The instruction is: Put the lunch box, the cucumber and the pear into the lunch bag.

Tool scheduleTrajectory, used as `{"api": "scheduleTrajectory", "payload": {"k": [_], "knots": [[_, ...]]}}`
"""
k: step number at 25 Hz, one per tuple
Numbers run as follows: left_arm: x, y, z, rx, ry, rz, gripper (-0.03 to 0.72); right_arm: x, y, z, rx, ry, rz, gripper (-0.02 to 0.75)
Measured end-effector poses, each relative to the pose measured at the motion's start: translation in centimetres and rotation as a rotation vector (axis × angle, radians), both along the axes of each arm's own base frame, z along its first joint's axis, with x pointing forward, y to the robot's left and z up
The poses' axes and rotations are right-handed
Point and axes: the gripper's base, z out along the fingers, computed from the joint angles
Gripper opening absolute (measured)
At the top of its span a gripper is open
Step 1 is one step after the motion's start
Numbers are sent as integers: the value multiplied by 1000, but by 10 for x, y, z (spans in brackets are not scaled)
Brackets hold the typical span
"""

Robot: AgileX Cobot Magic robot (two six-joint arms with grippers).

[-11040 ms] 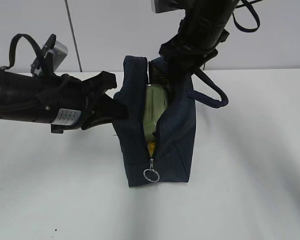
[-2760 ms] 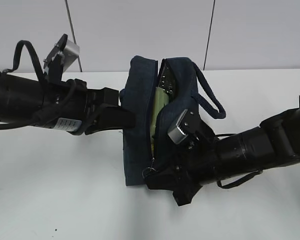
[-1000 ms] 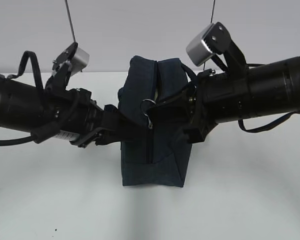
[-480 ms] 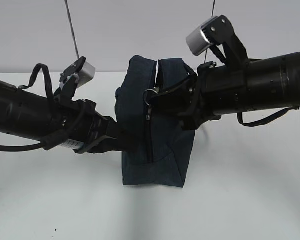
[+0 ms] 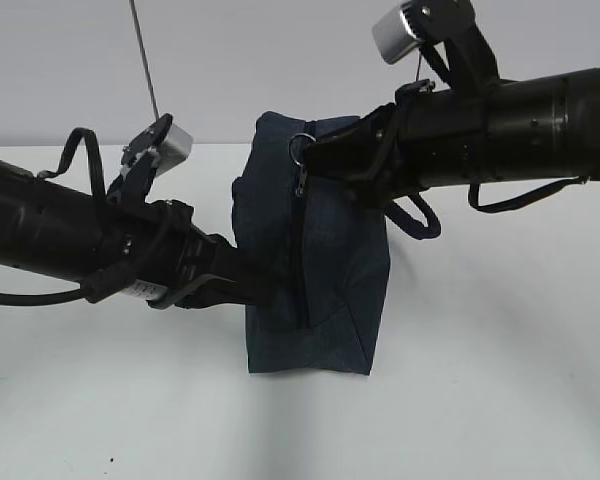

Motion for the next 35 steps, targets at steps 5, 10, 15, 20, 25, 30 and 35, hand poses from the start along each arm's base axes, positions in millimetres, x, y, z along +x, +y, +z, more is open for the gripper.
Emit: {"api": "scheduleTrajectory", "payload": {"k": [5, 10, 15, 20, 25, 30, 35], "knots": [[-2, 0, -1, 23, -12, -36, -6, 19, 1, -5, 12, 12, -23, 6], [-4, 0, -1, 29, -13, -70, -6, 46, -4, -9, 37, 20, -48, 6], [-7, 0, -1, 25, -3, -113, -6, 75, -13, -13, 90, 43, -61, 6], [-11, -1, -1, 22, 8, -161, -6, 106, -17, -22, 123, 67, -81, 6], [-13, -1, -1, 27, 9, -180, -6, 134, -16, -33, 164, 101, -84, 6], [-14, -1, -1, 26, 11, -189, -6, 157, -22, -47, 160, 172, -85, 6], [-14, -1, -1, 26, 12, -190, -7, 166, -31, -53, 181, 218, -78, 6]]}}
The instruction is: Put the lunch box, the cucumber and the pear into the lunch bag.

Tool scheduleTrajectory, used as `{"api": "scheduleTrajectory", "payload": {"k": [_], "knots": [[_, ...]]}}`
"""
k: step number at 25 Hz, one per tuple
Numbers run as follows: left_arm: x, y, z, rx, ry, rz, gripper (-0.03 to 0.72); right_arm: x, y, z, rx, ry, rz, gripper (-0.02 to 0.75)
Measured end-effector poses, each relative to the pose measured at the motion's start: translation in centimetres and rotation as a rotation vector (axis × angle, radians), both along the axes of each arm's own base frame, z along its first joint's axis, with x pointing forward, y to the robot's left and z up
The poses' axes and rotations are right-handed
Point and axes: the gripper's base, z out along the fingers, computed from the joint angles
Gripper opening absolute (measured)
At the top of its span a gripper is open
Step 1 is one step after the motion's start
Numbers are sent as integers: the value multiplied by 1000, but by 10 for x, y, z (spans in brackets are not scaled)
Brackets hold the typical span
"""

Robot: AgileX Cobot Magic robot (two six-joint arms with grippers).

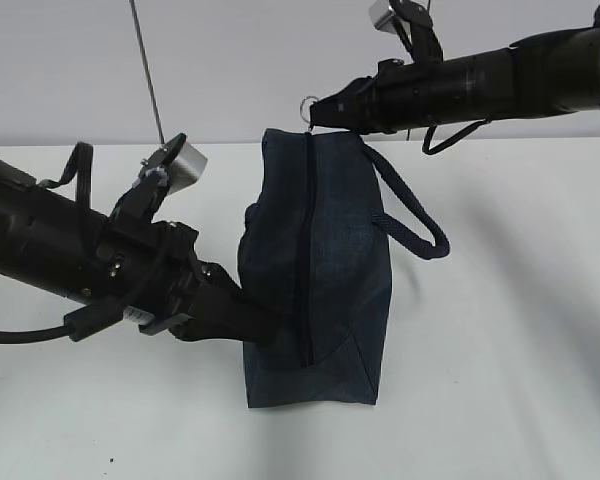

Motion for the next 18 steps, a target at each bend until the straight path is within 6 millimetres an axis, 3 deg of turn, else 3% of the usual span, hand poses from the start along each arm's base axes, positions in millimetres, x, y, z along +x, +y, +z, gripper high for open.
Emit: {"api": "scheduleTrajectory", "payload": {"k": [7, 10, 15, 18], "knots": [[0, -1, 1, -18, 10, 12, 29, -3, -6, -2, 25, 27, 62, 6], [0, -2, 4, -39, 23, 29, 171, -4, -5, -1, 37, 31, 85, 6], [8, 11, 10, -57, 78, 141, 541, -6, -4, 0, 49, 34, 108, 6], [19, 27, 16, -96, 96, 239, 614, -7, -4, 0, 51, 34, 117, 6]]}}
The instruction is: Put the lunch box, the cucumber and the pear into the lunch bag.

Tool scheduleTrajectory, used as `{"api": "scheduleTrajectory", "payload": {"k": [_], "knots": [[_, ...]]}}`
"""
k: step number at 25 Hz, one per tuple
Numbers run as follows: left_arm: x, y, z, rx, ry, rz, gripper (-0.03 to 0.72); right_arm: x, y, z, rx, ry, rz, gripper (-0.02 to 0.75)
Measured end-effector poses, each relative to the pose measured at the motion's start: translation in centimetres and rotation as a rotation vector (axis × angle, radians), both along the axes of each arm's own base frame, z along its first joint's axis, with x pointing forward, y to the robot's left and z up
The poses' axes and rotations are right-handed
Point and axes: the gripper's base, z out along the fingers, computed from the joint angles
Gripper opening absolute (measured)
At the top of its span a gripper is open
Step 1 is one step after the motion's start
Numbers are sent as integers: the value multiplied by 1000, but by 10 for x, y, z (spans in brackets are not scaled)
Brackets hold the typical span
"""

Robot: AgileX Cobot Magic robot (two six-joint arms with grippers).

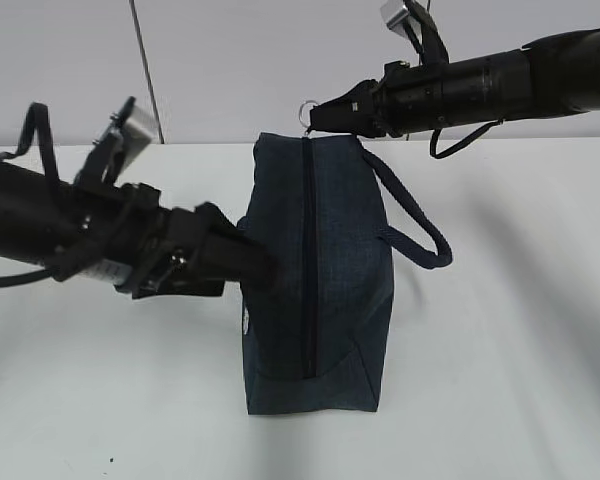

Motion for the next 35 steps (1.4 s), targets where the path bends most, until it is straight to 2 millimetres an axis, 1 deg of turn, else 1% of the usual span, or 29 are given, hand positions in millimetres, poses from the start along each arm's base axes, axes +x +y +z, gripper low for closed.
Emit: {"api": "scheduleTrajectory", "payload": {"k": [2, 5, 8, 11, 13, 16, 18, 21, 23, 24, 25, 27, 31, 32, 33, 35], "knots": [[9, 12, 6, -56, 13, 88, 610, 0, 0, 0, 1, 2, 1, 6], [21, 21, 14, -117, 11, 184, 582, 0, 0, 0, 5, 7, 1, 6], [37, 21, 31, -118, -67, 228, 571, 0, 0, 0, 6, 9, 1, 6], [60, 18, 52, -117, -164, 247, 570, 0, 0, 0, 6, 9, 1, 6], [74, 14, 59, -99, -211, 234, 568, 0, 0, 0, 6, 9, 1, 6], [94, 5, 58, -56, -254, 198, 560, 0, 0, 0, 7, 9, 3, 6], [106, 0, 52, -27, -254, 176, 552, 0, 0, 0, 7, 9, 3, 6], [116, -9, 40, 19, -232, 144, 537, 0, 0, 0, 7, 10, 2, 6], [118, -15, 35, 41, -227, 113, 528, -1, 0, 0, 8, 11, 4, 6], [119, -18, 33, 51, -227, 100, 511, -1, 0, 0, 8, 11, 4, 6], [118, -21, 32, 60, -228, 89, 481, -1, 0, 0, 8, 11, 4, 6], [116, -24, 30, 79, -231, 73, 384, -1, 0, 0, 8, 11, 4, 6], [116, -25, 31, 83, -234, 66, 76, -1, 0, 0, 11, 15, 3, 6], [116, -26, 30, 83, -229, 60, 39, -1, 0, 0, 11, 15, 3, 6], [115, -26, 29, 80, -223, 53, 22, -1, 0, 0, 11, 17, 2, 6], [113, -27, 29, 71, -212, 35, 13, 0, 0, 0, 8, 16, -4, 6]]}}
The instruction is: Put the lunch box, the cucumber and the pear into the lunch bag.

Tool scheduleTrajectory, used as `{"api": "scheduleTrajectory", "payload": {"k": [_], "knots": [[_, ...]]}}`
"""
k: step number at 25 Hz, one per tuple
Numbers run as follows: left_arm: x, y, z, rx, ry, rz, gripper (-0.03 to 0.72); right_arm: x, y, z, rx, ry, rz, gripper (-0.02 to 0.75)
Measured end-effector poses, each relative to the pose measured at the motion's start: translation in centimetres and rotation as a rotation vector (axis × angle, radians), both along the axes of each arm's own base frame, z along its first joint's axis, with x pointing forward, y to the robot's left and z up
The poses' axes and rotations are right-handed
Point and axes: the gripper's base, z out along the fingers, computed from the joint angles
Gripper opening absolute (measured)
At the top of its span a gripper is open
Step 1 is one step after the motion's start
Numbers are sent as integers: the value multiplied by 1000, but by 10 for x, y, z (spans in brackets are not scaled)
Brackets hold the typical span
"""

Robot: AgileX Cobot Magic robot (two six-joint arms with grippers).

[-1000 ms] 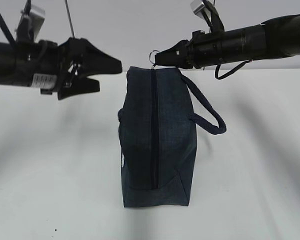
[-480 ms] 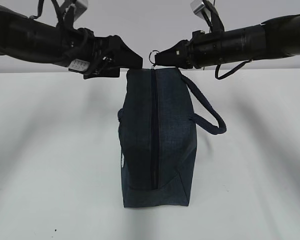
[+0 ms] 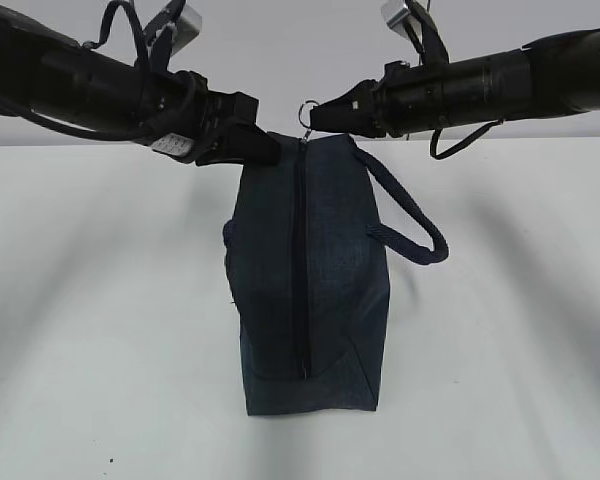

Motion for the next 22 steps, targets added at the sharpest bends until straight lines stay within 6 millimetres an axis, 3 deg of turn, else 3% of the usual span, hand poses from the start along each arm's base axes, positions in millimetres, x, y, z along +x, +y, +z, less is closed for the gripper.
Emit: {"api": "scheduleTrajectory", "payload": {"k": [9, 22], "knots": [[-12, -1, 17, -3, -44, -106, 11, 12, -2, 0, 26, 17, 1, 6], [-19, -5, 42, -77, -102, -189, 11, 26, -18, -28, 3, 145, 14, 6]]}}
